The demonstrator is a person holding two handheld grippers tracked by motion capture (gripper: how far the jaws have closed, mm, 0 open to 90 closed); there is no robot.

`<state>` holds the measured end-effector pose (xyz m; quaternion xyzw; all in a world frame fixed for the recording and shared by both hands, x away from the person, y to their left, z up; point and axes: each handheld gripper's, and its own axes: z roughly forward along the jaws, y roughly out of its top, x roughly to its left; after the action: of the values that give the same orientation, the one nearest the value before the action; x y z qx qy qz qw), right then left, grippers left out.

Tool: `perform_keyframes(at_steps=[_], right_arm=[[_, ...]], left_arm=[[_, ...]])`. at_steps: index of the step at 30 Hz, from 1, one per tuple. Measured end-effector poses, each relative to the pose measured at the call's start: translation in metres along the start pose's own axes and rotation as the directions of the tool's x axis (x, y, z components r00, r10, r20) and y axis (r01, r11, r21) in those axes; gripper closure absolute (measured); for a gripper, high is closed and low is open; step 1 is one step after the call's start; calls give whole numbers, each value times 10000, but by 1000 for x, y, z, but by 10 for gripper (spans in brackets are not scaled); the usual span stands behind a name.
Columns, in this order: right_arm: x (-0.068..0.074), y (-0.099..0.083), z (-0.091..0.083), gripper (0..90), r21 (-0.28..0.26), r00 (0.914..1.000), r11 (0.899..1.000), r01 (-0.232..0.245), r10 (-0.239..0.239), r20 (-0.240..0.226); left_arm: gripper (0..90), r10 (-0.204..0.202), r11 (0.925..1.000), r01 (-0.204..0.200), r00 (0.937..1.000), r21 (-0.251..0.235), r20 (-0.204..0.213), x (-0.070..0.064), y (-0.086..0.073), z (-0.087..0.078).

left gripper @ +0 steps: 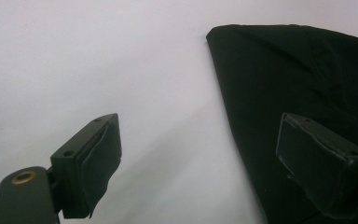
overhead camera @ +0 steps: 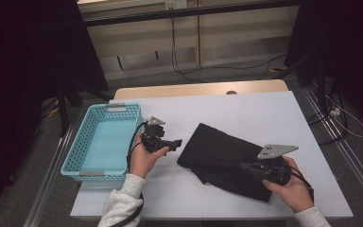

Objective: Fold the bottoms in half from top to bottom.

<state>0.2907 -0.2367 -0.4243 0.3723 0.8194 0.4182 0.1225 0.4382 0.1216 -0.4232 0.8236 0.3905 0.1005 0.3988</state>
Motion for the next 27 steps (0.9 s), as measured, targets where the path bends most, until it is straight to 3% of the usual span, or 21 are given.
perform_keyframes(at_steps=[27], right_arm=[[2, -4, -9, 897, -114, 10000, 9999, -65, 64, -61]], left_arm=[[137, 14, 10000, -14, 10000, 25, -1, 0, 0, 0]])
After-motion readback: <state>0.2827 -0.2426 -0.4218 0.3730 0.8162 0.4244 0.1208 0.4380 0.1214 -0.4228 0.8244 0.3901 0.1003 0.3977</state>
